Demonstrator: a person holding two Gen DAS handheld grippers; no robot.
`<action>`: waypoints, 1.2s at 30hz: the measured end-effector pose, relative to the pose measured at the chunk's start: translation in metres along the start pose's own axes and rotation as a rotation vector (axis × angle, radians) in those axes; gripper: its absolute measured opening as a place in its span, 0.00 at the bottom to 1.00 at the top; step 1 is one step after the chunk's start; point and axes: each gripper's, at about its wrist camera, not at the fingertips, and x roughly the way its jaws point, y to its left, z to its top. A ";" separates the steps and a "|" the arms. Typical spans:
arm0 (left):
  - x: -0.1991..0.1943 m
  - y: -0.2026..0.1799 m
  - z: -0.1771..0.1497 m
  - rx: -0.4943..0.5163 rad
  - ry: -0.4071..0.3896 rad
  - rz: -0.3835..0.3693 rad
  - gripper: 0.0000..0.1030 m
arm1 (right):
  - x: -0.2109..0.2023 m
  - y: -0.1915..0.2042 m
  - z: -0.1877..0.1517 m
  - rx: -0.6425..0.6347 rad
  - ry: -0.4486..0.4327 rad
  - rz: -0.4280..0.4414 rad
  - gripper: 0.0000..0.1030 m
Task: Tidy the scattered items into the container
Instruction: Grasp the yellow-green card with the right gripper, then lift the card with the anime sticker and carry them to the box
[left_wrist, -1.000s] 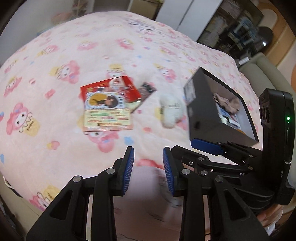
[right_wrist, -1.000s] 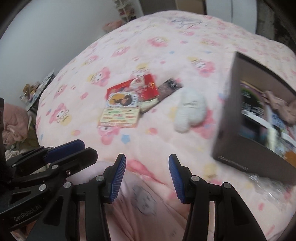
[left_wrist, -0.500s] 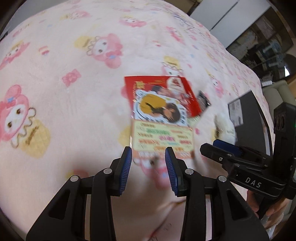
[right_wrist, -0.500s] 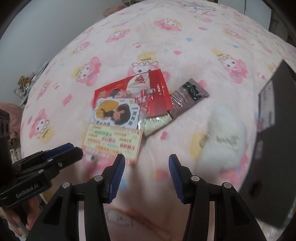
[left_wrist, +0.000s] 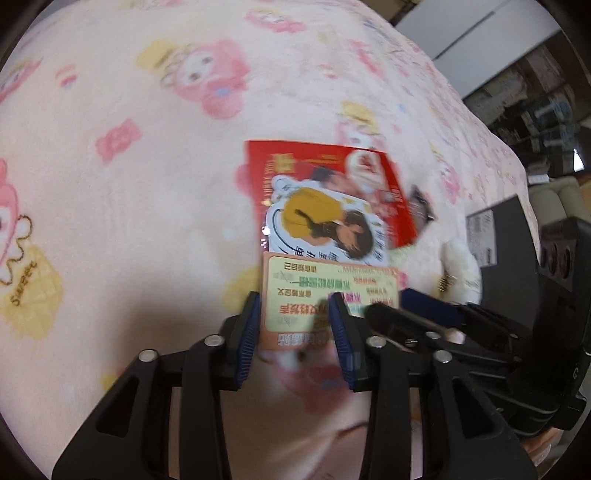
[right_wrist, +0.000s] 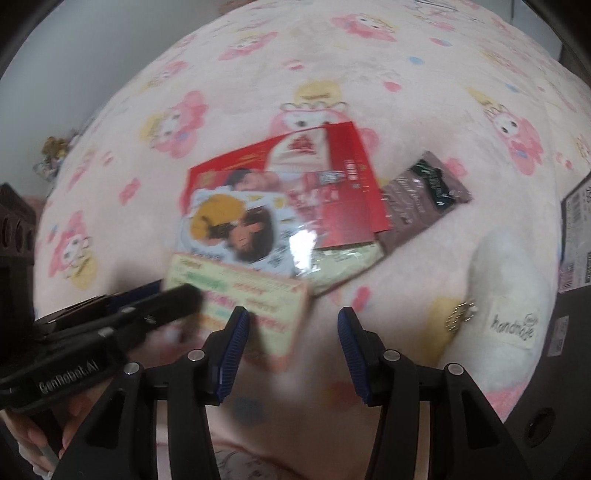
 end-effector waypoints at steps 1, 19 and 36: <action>-0.006 -0.005 -0.002 0.014 -0.009 0.007 0.29 | -0.005 0.001 -0.002 0.001 -0.006 0.004 0.39; -0.078 -0.170 -0.093 0.337 -0.008 -0.122 0.41 | -0.163 -0.051 -0.122 0.163 -0.237 -0.041 0.39; 0.024 -0.274 -0.189 0.469 0.273 -0.098 0.41 | -0.169 -0.162 -0.261 0.400 -0.176 -0.075 0.39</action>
